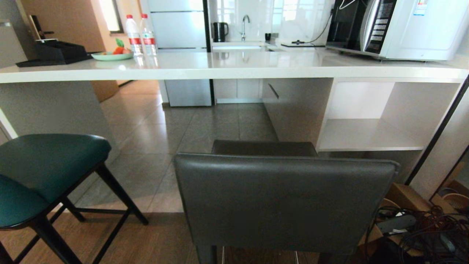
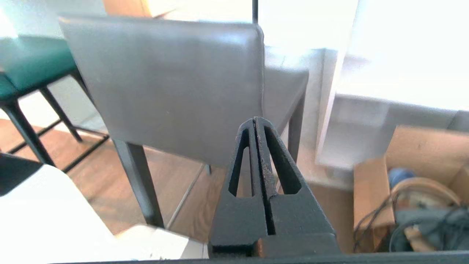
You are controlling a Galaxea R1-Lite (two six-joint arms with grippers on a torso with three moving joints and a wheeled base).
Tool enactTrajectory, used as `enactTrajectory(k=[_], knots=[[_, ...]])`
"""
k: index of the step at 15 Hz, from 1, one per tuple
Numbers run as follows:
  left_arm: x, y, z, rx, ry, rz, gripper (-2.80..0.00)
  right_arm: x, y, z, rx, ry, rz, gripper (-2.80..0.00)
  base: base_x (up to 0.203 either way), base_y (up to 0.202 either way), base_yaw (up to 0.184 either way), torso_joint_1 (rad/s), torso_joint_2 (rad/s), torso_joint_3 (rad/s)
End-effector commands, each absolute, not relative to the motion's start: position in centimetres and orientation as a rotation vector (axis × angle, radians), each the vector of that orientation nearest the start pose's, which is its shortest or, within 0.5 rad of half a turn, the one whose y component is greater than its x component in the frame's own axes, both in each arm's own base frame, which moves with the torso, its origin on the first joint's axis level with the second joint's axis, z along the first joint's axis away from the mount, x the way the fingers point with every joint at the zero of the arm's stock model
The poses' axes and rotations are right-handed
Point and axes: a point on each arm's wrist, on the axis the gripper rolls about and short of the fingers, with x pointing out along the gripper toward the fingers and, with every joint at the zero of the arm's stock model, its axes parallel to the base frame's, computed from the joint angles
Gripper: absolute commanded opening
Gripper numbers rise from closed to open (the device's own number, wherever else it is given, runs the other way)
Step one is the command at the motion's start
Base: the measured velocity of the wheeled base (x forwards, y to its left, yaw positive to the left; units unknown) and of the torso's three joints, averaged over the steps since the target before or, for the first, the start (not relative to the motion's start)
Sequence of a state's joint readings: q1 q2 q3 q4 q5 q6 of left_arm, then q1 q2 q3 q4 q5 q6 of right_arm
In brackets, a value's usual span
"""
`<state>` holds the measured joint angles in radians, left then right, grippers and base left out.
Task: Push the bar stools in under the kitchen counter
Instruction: Push the blue chair back under the dining table
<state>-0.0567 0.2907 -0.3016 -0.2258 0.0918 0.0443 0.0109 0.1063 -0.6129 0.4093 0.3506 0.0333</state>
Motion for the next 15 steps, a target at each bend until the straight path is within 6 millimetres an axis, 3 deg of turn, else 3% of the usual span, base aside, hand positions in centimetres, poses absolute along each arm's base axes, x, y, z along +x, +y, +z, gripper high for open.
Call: enactTrajectory(k=[1,4,9,11,13,15], knots=[[-2.9,0.2,18.2,0.036,-0.253,0.064,-2.8,-8.6,0.7,19.5,0.013,-0.11,0.365,-2.8,0.0,0.0,0.0,0.0,0.0,0.0],[-5.3,-0.1,15.1,0.057,-0.296,-0.042,-2.8,-9.2,0.7,17.1,0.011,-0.093,0.363,-2.8,0.0,0.0,0.0,0.0,0.0,0.0],[-2.4,-0.2,8.4,0.115,-0.084,-0.08,-2.8,-6.1,0.5,12.1,-0.035,0.098,0.251,-2.8,0.0,0.0,0.0,0.0,0.0,0.0],[-2.3,-0.2,8.2,0.129,-0.07,-0.062,-2.8,-4.1,0.4,9.3,-0.023,0.134,0.212,-2.8,0.0,0.0,0.0,0.0,0.0,0.0],[-2.3,-0.1,8.1,0.054,-0.064,-0.041,-2.8,-3.5,0.4,8.9,0.054,0.09,0.185,-2.8,0.0,0.0,0.0,0.0,0.0,0.0],[-2.3,0.0,8.0,-0.013,-0.048,0.008,-2.8,-3.1,0.3,8.3,0.025,0.078,0.127,-2.8,0.0,0.0,0.0,0.0,0.0,0.0]])
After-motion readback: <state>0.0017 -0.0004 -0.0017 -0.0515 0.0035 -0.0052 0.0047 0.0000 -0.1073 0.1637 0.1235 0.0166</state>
